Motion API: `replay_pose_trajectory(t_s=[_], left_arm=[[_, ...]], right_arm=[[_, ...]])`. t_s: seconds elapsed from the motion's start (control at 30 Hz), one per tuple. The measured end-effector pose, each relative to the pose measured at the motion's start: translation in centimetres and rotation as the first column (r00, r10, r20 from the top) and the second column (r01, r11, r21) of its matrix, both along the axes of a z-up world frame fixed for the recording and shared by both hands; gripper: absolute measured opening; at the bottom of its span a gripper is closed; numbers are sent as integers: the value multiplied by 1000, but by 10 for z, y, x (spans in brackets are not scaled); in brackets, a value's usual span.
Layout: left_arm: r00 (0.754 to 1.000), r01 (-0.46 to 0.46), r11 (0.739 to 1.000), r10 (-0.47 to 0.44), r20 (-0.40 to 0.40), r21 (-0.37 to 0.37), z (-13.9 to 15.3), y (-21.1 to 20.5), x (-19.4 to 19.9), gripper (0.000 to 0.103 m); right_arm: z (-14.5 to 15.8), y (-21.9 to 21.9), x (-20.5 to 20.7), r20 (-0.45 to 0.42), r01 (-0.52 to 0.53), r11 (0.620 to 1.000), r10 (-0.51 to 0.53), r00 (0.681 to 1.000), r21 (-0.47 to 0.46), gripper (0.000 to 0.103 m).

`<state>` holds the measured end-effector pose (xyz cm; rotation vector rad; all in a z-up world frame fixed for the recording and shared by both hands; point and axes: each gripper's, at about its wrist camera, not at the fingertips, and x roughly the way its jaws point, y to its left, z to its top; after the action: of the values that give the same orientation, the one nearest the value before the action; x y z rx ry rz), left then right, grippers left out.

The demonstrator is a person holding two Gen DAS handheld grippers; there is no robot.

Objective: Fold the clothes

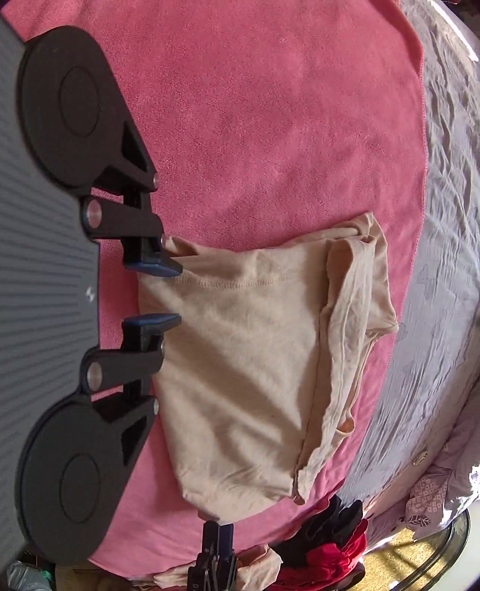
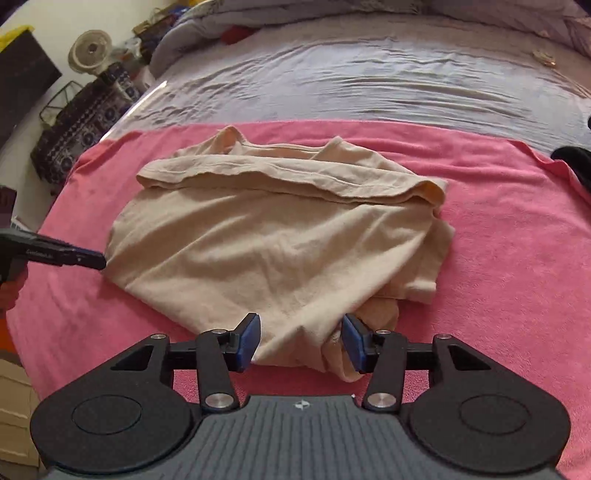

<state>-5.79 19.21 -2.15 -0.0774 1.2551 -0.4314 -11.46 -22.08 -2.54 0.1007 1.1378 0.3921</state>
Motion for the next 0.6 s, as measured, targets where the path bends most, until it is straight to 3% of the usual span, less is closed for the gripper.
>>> replay_pose_trajectory(t_s=[0.03,0.07,0.1,0.17,0.3,0.37,0.43,0.47,0.57,0.6], left_arm=[[1000,22,1000,-22,9,12,-1,-1,0,27],[999,45,998,-46,12,32,-4,-4,0,32],[998,66,996,-66,0,64,-10,-7,1,35],[993,112,984,-108,-38,136,-25,-14,2,35],[989,145,977,-144,-23,156,-28,-14,0,37],[990,138,979,-137,-22,152,-27,-10,0,39],[992,123,980,-120,-28,155,-26,-5,1,39],[993,114,978,-111,-30,177,-23,-4,0,39],[996,92,960,-91,-18,265,-11,-1,-7,39],[997,79,957,-82,-2,280,-2,0,-10,26]], right_arm=[[-4,2,4,-5,-22,1000,22,1000,-16,48],[-10,2,8,-17,-41,999,41,999,-29,36],[-16,4,12,-40,-59,997,57,998,-44,10],[-22,7,16,-72,-98,993,93,993,-67,9],[-18,0,4,-113,-152,984,141,984,-94,9],[-22,-11,-3,-156,-148,983,130,979,-113,9],[-33,-23,-9,-200,-130,973,90,976,-192,6],[-38,-31,-12,-218,-115,964,62,974,-238,6],[-24,-46,-15,-199,-57,966,6,980,-253,6],[-14,-44,-16,-169,-70,967,29,985,-244,7]])
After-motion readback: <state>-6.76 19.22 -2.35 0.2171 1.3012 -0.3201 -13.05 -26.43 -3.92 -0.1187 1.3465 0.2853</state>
